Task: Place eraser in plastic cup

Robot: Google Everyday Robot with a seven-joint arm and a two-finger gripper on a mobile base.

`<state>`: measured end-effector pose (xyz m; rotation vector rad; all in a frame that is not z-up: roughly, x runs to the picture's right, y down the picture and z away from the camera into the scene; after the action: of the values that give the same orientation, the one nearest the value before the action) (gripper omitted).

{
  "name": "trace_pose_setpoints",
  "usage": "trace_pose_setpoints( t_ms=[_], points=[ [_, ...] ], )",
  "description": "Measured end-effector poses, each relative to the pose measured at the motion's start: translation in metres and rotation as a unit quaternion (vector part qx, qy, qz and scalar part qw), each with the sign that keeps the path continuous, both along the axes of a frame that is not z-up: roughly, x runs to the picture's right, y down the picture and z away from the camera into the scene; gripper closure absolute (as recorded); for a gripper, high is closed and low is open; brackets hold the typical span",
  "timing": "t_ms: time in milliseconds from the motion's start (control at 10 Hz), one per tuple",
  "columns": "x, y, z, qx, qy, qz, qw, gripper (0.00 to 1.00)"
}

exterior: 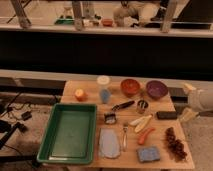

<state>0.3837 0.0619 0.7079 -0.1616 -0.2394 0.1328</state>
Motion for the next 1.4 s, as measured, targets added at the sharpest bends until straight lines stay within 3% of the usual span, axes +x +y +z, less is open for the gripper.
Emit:
trace_pose_setpoints(
  t_ms=[400,800,1100,1400],
  points=[
    [-0.008,0.010,0.028,-0.032,-0.023,-0.009,0.9992,0.00],
    [-0.013,0.020,0.050,-0.031,-0.043,0.014,0.9985,0.00],
    [-0.025,0.021,0.067,-0.067,-0.068,0.056,0.9939,0.00],
    [-0.034,0.025,0.086,-0.113,-0.081,0.073,0.9876,0.00]
  ],
)
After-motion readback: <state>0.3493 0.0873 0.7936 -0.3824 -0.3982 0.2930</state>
